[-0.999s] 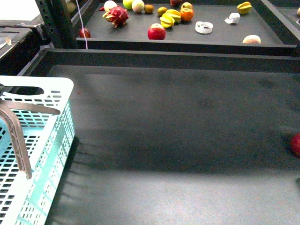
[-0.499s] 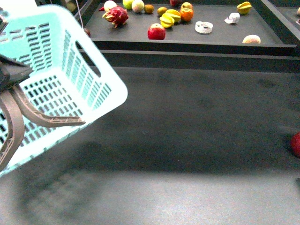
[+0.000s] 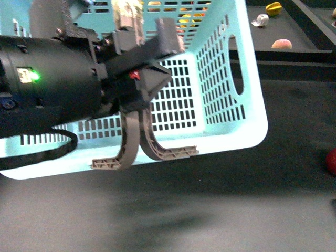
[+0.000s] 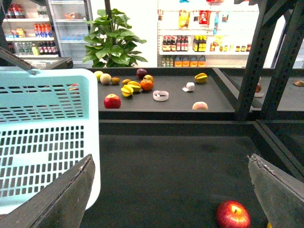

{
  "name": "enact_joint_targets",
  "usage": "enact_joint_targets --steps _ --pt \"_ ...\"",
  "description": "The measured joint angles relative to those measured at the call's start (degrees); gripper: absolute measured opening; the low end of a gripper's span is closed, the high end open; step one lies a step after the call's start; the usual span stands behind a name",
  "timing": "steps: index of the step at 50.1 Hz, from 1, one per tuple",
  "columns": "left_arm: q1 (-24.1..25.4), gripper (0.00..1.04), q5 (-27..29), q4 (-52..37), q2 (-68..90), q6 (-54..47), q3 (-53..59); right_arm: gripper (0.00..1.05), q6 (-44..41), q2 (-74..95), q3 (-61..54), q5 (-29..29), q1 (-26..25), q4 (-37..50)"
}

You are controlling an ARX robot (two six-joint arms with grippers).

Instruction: Pick mango with right arm and hold basket with left

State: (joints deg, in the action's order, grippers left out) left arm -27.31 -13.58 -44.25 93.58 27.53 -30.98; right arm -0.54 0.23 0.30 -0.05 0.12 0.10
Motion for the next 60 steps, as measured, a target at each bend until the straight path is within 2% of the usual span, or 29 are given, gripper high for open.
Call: enact_joint_targets --steps 8,15,30,60 --pt "-4.74 0.09 0.44 0.37 3.13 -0.98 -0.59 0.96 0.00 0.02 0.00 0.00 0.00 0.00" --pt "-6.47 0.09 0.66 0.37 4.96 -0.48 -2.54 0.96 0.00 0.02 0.00 0.00 0.00 0.00" --pt "-6.67 0.09 1.84 0.66 7.82 -0.46 -7.65 0.96 0.00 0.00 0.00 0.00 0.00 0.00" --pt "-6.56 0.09 2.49 0.72 8.41 -0.44 -8.37 0.96 0.00 0.00 0.00 0.00 0.00 0.00"
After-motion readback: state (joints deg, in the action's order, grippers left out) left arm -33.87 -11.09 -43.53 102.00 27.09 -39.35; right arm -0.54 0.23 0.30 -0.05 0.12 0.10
